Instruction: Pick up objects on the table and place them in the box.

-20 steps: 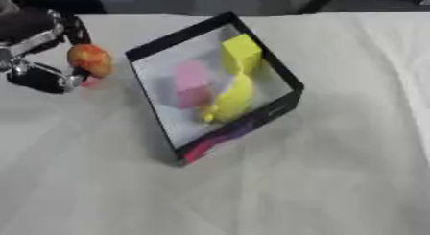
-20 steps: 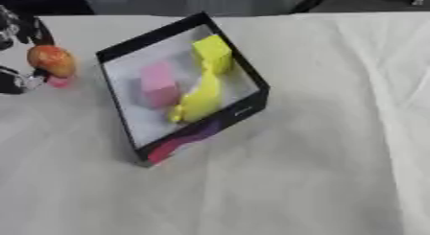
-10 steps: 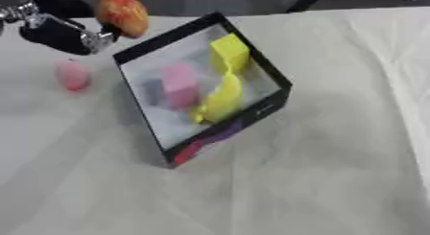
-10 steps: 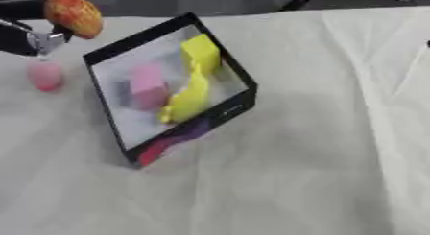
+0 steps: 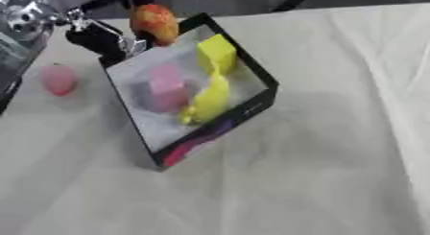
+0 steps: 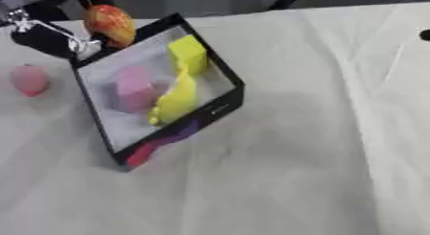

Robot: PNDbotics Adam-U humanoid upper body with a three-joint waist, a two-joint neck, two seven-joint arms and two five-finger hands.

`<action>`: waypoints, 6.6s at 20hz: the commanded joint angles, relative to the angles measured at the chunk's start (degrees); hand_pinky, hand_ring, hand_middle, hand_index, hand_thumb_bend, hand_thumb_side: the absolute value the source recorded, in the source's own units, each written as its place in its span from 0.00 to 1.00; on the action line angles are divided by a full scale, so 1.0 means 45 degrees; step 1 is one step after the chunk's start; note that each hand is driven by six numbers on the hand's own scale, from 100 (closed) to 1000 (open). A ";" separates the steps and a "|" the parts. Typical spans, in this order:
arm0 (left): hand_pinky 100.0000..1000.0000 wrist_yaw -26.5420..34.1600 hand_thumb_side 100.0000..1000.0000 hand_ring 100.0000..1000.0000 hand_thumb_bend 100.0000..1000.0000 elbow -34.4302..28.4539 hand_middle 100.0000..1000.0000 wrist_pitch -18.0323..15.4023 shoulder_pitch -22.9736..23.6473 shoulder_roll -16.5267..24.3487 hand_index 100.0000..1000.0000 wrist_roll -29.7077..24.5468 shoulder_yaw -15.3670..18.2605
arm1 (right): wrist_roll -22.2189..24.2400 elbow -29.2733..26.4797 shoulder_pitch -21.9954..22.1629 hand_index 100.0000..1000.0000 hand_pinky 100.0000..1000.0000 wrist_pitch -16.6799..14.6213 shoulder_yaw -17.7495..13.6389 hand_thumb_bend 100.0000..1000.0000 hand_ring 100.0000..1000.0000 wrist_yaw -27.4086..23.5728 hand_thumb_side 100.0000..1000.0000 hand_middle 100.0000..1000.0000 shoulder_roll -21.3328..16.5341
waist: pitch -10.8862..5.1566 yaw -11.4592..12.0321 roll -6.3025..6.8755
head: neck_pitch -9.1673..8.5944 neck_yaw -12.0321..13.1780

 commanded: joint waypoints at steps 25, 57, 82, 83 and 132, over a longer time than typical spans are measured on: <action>0.83 0.1449 0.50 0.83 0.30 -0.0269 0.85 -0.0100 0.1197 0.1589 0.89 -0.0056 0.2511 | -0.0091 -0.0267 0.0075 0.82 0.90 -0.0099 -0.0178 0.00 0.67 -0.0095 0.53 0.64 -0.0286 | -0.0400 0.0240 -0.0081 | -0.0022 -0.0292; 0.84 0.0366 0.53 0.87 0.53 0.4338 0.84 -0.0803 0.2237 0.2892 0.89 -0.0603 0.3705 | -0.0212 -0.0267 0.0141 0.82 0.90 -0.0218 -0.0238 0.00 0.66 0.0122 0.53 0.64 -0.0102 | 0.0116 0.0350 -0.0674 | -0.0542 0.0333; 0.79 -0.4129 0.32 0.83 0.39 0.6096 0.79 -0.0434 0.1278 0.1846 0.72 0.0175 0.3375 | -0.0159 -0.0267 0.0079 0.82 0.90 -0.0091 -0.0205 0.00 0.66 0.0197 0.54 0.64 0.0054 | 0.0490 0.0230 -0.0664 | -0.0543 0.0492; 0.79 -0.4209 0.27 0.83 0.33 0.6073 0.79 -0.0440 0.1272 0.1833 0.71 0.0100 0.3368 | -0.0161 -0.0267 0.0083 0.82 0.90 -0.0090 -0.0207 0.00 0.66 0.0192 0.54 0.64 0.0054 | 0.0483 0.0233 -0.0668 | -0.0539 0.0491; 0.83 -0.0996 0.53 0.84 0.36 0.1397 0.82 -0.2122 0.0284 -0.0987 0.93 -0.2025 0.0186 | 0.0009 -0.0267 0.0154 0.82 0.90 -0.0131 -0.0230 0.00 0.66 -0.0208 0.53 0.64 0.0050 | -0.0359 0.0432 -0.0409 | 0.0059 -0.0541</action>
